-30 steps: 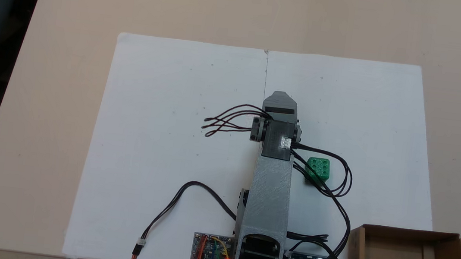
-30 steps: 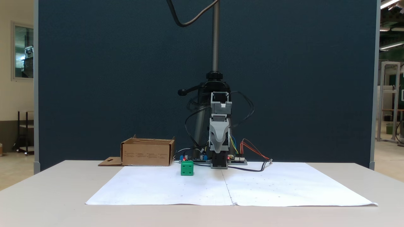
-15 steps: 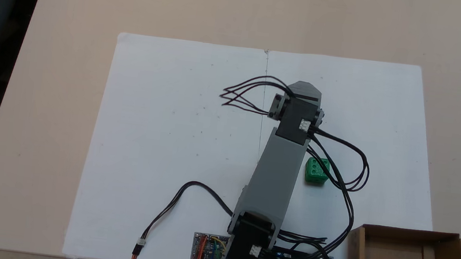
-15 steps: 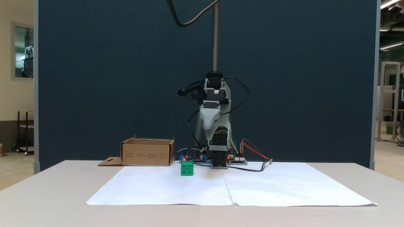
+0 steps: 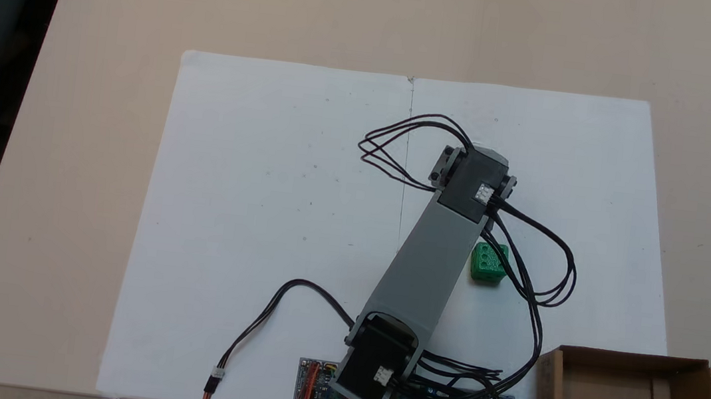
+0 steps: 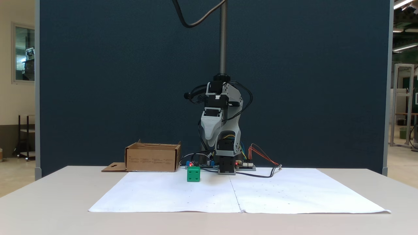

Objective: Grasp a green dice and put it in the bin.

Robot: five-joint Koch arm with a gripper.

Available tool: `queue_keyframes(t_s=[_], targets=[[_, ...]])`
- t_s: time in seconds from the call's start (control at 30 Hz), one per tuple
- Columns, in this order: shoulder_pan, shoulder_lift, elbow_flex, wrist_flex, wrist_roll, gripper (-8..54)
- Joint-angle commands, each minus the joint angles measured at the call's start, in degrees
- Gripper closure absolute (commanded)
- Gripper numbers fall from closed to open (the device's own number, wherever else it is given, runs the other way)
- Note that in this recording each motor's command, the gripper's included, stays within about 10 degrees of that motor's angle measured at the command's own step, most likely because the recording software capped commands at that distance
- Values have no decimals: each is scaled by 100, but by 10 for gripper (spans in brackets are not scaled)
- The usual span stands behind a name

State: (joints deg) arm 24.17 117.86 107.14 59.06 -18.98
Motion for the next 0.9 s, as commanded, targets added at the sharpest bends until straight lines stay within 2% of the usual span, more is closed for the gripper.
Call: queue_keyframes(t_s=[0.0, 0.17, 0.87], targets=[[237, 35, -299, 396, -642, 18], [659, 9, -387, 510, -773, 19], [2786, -97, -492, 1239, -3164, 4]])
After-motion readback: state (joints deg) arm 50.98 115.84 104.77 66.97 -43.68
